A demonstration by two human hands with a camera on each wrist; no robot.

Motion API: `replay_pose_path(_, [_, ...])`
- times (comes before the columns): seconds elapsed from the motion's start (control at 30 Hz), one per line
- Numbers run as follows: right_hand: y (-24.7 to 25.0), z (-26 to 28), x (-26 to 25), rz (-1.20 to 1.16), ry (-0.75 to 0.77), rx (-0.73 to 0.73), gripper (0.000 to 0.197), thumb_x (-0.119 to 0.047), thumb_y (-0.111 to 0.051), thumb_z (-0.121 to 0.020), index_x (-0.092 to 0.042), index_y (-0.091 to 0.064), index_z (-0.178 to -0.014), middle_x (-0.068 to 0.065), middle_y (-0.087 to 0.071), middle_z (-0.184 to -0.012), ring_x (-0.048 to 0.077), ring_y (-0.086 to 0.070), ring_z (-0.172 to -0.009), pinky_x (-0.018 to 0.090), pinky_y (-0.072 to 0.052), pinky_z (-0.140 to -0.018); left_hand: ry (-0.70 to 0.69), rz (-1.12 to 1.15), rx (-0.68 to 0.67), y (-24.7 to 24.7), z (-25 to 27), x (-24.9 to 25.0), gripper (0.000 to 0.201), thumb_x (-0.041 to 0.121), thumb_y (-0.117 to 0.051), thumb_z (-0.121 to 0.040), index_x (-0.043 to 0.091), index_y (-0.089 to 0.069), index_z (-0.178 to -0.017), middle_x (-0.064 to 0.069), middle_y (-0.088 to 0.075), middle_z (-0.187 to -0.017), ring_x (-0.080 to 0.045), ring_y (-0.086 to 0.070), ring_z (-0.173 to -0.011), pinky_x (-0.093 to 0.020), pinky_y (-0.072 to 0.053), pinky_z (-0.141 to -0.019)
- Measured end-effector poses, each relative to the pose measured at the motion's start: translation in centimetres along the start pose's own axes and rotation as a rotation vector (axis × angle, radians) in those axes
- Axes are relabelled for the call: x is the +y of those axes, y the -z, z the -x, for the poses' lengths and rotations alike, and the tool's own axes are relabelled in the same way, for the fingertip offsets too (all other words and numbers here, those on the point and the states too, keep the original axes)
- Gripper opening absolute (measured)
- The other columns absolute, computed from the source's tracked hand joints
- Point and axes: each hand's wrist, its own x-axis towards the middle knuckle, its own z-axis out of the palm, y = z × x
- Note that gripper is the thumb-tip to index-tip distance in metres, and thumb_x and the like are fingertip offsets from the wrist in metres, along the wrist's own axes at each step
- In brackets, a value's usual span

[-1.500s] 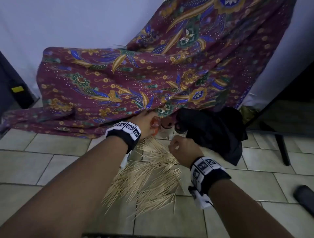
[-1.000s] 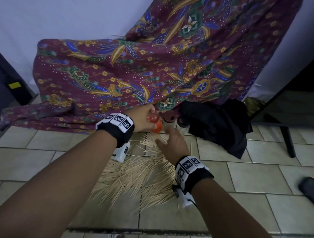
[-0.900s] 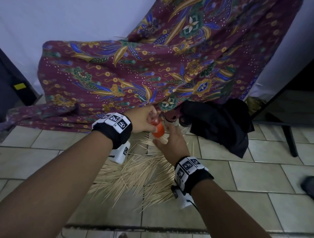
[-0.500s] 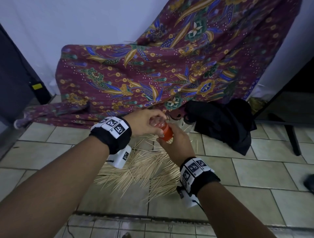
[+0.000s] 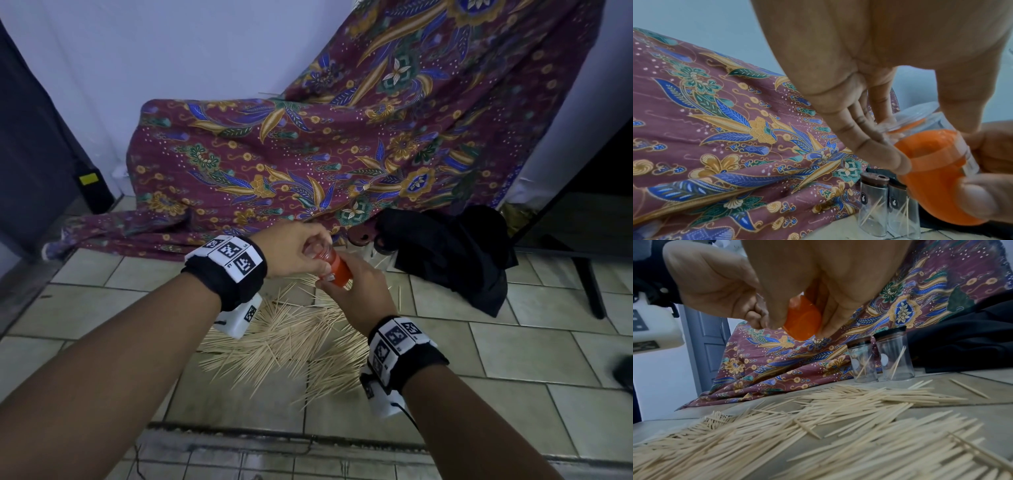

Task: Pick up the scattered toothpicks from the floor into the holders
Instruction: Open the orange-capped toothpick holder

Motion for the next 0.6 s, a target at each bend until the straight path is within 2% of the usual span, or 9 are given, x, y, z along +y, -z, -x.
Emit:
replay_pose_path(0.1, [0.1, 0.0, 0.0, 0.014, 0.002, -0.028, 0.047, -0.037, -0.077, -0.081, -0.022, -0.060, -0.122, -0.006, -0.064, -0.107, 0.010, -0.055, -0.092, 0.023, -0.041, -0.079, 0.006, -0.004, -0.020, 0.1, 0.0, -0.1, 0.040, 0.044, -0.073, -0.080, 0.026, -0.059, -0.113, 0.006, -0.066, -0.096, -0.014, -0.063, -0.088, -0.035, -0.052, -0.081])
replay_pose_path(0.2, [0.0, -0.1, 0.2, 0.029, 0.009, -0.049, 0.050, -0.039, -0.076, -0.081, -0.022, -0.059, -0.125, -0.005, -0.064, -0.110, 0.009, -0.055, -0.094, 0.023, -0.043, -0.081, 0.006, 0.013, -0.031, 0.1, 0.1, -0.5, 0.039, 0.045, -0.073, -0.080, 0.026, -0.059, -0.112, 0.005, -0.065, -0.098, -0.013, -0.062, -0.089, -0.037, -0.052, -0.083])
replay_pose_path(0.3, [-0.1, -0.1, 0.4, 0.045, 0.013, -0.062, 0.052, -0.039, -0.075, -0.082, -0.023, -0.058, -0.128, -0.006, -0.063, -0.112, 0.007, -0.053, -0.094, 0.010, -0.035, -0.079, 0.008, 0.012, -0.038, 0.0, 0.1, -0.8, 0.039, 0.047, -0.072, -0.080, 0.029, -0.058, -0.112, 0.006, -0.064, -0.099, -0.012, -0.062, -0.089, -0.037, -0.053, -0.082])
replay_pose_path(0.33, [-0.1, 0.0, 0.5, 0.038, 0.016, -0.062, 0.052, -0.039, -0.075, -0.082, -0.023, -0.057, -0.129, -0.006, -0.063, -0.112, 0.006, -0.053, -0.094, 0.009, -0.034, -0.079, 0.012, 0.006, -0.039, 0.0, 0.1, -0.9, 0.040, 0.047, -0.071, -0.080, 0.029, -0.057, -0.112, 0.006, -0.064, -0.099, -0.011, -0.062, -0.089, -0.036, -0.053, -0.082])
replay_pose_path(0.43, [0.0, 0.2, 0.4, -0.004, 0.028, -0.065, 0.051, -0.036, -0.076, -0.083, -0.021, -0.058, -0.128, -0.009, -0.062, -0.109, 0.005, -0.054, -0.094, 0.018, -0.041, -0.083, 0.020, -0.005, -0.054, -0.1, 0.1, -1.1, 0.039, 0.047, -0.070, -0.081, 0.030, -0.056, -0.113, 0.007, -0.064, -0.101, -0.012, -0.063, -0.090, -0.034, -0.054, -0.081])
replay_pose_path(0.53, [0.0, 0.3, 0.3, -0.022, 0.034, -0.076, 0.050, -0.034, -0.076, -0.083, -0.020, -0.058, -0.128, -0.013, -0.057, -0.106, 0.005, -0.054, -0.094, 0.018, -0.041, -0.083, 0.027, 0.016, -0.070, -0.2, 0.1, -1.0, 0.033, 0.042, -0.069, -0.085, 0.029, -0.055, -0.112, 0.008, -0.063, -0.102, -0.014, -0.067, -0.088, -0.025, -0.052, -0.074])
replay_pose_path(0.6, [0.0, 0.3, 0.3, -0.020, 0.036, -0.086, 0.050, -0.034, -0.075, -0.084, -0.020, -0.057, -0.129, -0.012, -0.059, -0.108, 0.005, -0.054, -0.095, 0.019, -0.041, -0.084, 0.026, 0.038, -0.074, -0.1, 0.2, -1.0, 0.029, 0.039, -0.067, -0.087, 0.028, -0.055, -0.111, 0.010, -0.061, -0.101, -0.015, -0.068, -0.087, -0.020, -0.050, -0.071])
